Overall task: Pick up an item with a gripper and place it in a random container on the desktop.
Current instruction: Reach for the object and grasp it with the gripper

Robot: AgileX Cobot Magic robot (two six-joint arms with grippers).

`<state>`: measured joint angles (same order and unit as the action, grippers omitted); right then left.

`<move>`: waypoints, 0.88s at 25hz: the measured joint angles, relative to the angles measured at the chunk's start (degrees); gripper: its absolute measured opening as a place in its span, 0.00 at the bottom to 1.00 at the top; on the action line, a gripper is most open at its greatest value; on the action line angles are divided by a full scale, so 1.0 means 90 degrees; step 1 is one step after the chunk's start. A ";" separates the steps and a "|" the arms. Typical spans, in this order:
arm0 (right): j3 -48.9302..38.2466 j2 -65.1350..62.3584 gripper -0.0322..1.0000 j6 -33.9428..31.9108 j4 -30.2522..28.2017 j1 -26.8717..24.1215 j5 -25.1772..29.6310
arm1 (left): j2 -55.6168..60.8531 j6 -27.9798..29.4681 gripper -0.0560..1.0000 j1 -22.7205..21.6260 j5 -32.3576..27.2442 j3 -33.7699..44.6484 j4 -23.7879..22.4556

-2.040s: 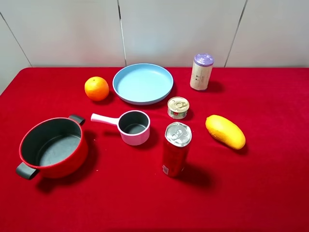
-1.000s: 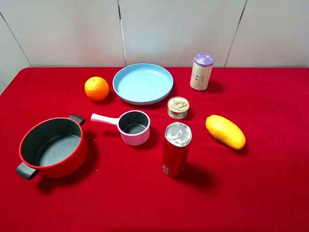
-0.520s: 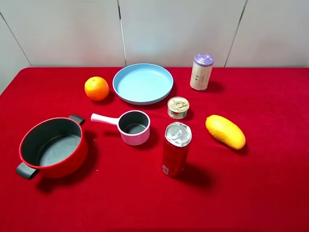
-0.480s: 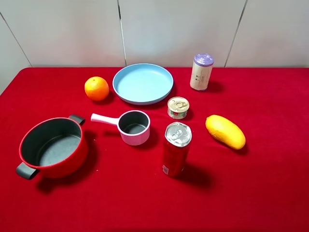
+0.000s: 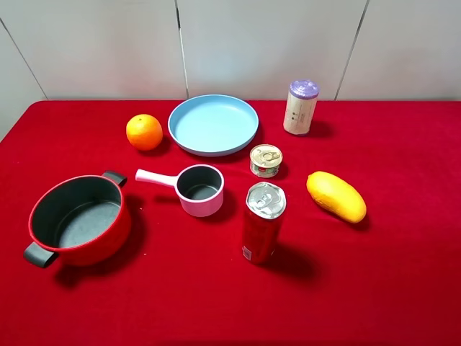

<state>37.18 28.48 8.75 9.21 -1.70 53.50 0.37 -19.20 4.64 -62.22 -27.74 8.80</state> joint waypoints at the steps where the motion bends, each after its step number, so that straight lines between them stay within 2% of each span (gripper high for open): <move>1: 0.0000 0.0058 0.70 0.0052 0.0000 0.0000 0.0000 | 0.0000 0.0000 0.99 0.0000 0.0000 0.0000 0.0000; 8: 0.0075 0.0540 0.70 0.0226 -0.0023 0.0114 -0.0028 | 0.0000 0.0000 0.99 0.0000 0.0000 0.0000 0.0000; 15: 0.0570 0.1308 0.70 -0.0029 -0.0440 0.1357 -0.0100 | 0.0000 0.0000 0.99 0.0000 0.0000 0.0000 0.0000; 22: 0.0775 0.2147 0.70 -0.0072 -0.0457 0.2098 -0.0387 | 0.0000 0.0000 0.99 0.0000 0.0000 0.0000 0.0000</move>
<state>44.15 47.81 8.10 5.10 17.18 50.02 0.37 -19.20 4.64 -62.22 -27.74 8.80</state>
